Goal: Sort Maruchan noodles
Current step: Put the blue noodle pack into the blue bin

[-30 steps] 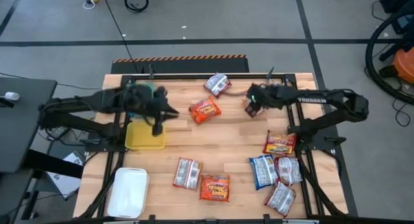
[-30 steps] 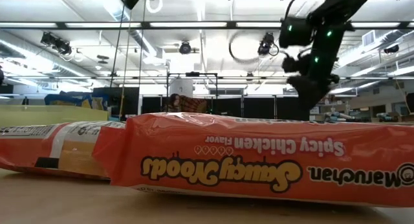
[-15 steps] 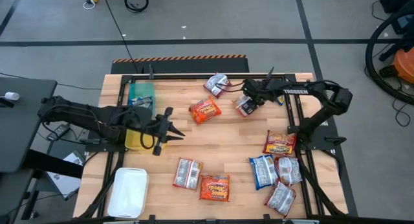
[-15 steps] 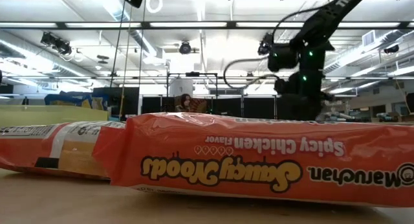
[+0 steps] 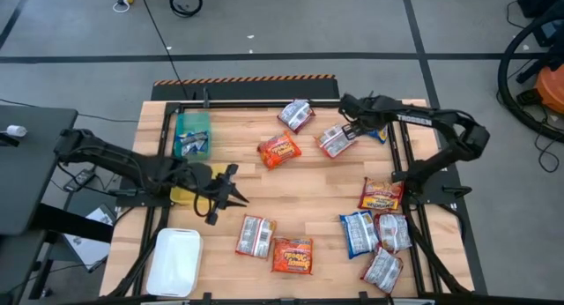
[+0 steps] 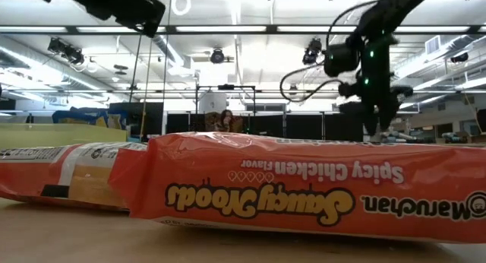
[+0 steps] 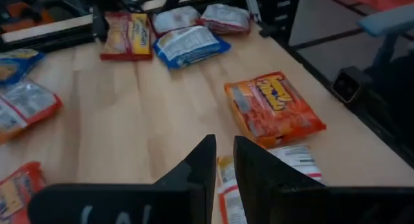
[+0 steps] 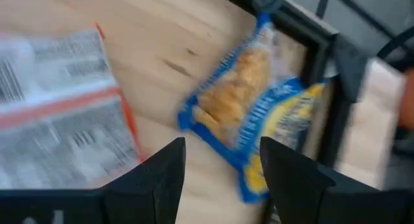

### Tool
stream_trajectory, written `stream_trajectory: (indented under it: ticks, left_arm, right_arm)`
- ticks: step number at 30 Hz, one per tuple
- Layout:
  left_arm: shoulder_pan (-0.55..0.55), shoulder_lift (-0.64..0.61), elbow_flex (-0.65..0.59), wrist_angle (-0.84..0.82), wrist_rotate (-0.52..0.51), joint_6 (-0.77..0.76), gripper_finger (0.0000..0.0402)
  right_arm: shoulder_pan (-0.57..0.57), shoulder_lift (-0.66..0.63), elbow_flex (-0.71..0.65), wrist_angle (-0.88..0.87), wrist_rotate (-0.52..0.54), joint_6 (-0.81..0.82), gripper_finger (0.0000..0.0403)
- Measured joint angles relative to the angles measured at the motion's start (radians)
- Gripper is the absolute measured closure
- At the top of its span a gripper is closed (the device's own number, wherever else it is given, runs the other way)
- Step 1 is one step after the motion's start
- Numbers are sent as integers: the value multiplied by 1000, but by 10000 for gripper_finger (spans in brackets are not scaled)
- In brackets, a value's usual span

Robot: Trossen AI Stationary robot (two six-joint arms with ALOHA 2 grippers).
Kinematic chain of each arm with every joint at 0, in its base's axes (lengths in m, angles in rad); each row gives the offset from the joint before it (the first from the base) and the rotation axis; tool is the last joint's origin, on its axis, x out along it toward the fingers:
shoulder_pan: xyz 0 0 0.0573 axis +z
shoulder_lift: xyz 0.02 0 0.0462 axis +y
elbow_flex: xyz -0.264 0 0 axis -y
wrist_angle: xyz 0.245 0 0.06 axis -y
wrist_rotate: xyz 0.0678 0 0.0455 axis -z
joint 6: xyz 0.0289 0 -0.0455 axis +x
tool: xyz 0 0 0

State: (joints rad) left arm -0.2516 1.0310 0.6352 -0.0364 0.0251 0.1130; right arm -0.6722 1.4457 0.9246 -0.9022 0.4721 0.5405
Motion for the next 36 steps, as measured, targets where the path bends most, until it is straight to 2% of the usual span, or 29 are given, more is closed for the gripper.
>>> stream_trajectory:
  ticks: [5,12,15,19,25,31,36]
  left_arm:
    - [-32,3,-47,38,0,-39,342]
    - [-47,5,-106,225,-13,27,342]
    - [-43,4,-113,250,-43,17,342]
    - [-43,4,-113,251,-95,3,342]
    - [-30,52,-113,327,-280,63,310]
    - [-3,124,-113,430,-442,140,234]
    - [32,205,-88,518,-472,199,166]
  right_arm:
    - [-16,97,-57,85,-26,177,198]
    - [-20,214,-70,169,56,183,206]
    - [-26,256,-70,233,51,181,229]
    - [-37,279,-64,252,32,174,278]
    - [-31,196,-70,228,52,102,387]
    - [0,15,-65,226,38,60,390]
    - [114,-133,-27,269,-103,33,395]
